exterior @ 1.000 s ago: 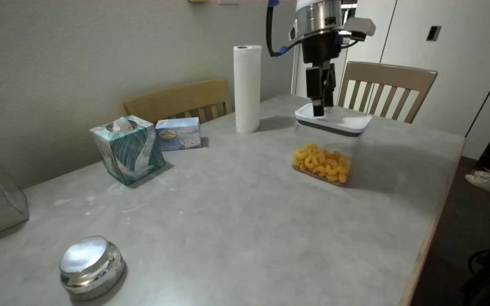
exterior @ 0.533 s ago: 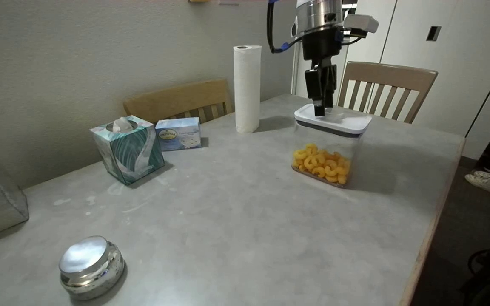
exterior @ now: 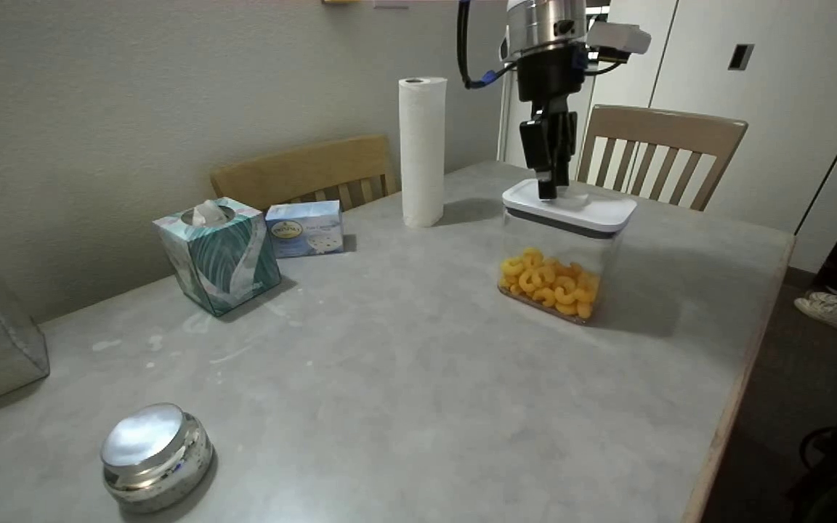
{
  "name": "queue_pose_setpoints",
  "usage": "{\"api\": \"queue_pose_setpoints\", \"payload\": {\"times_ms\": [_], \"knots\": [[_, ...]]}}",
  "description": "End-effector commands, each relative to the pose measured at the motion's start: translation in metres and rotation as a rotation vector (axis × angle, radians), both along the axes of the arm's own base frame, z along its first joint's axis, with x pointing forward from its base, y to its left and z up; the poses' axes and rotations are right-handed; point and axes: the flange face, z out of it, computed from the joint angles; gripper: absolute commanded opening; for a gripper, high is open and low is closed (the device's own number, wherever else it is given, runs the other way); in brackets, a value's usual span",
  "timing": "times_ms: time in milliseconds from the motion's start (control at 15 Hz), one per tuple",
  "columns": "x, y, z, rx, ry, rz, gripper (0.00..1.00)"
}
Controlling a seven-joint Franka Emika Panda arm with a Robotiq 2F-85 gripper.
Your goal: Press the button atop the lid and then put the lid on the table
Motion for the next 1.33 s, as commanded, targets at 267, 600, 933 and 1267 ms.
{"api": "queue_pose_setpoints", "payload": {"times_ms": [267,600,933,1267], "knots": [[-0.018,0.004,0.014,-0.04,0.006,-0.05,0.24],[-0.02,-0.002,0.032,-0.078,0.004,-0.07,0.24],[-0.013,-0.001,0.053,-0.093,-0.011,-0.048,0.24],[0.005,0.018,0.071,-0.077,-0.04,0.0,0.24]]}}
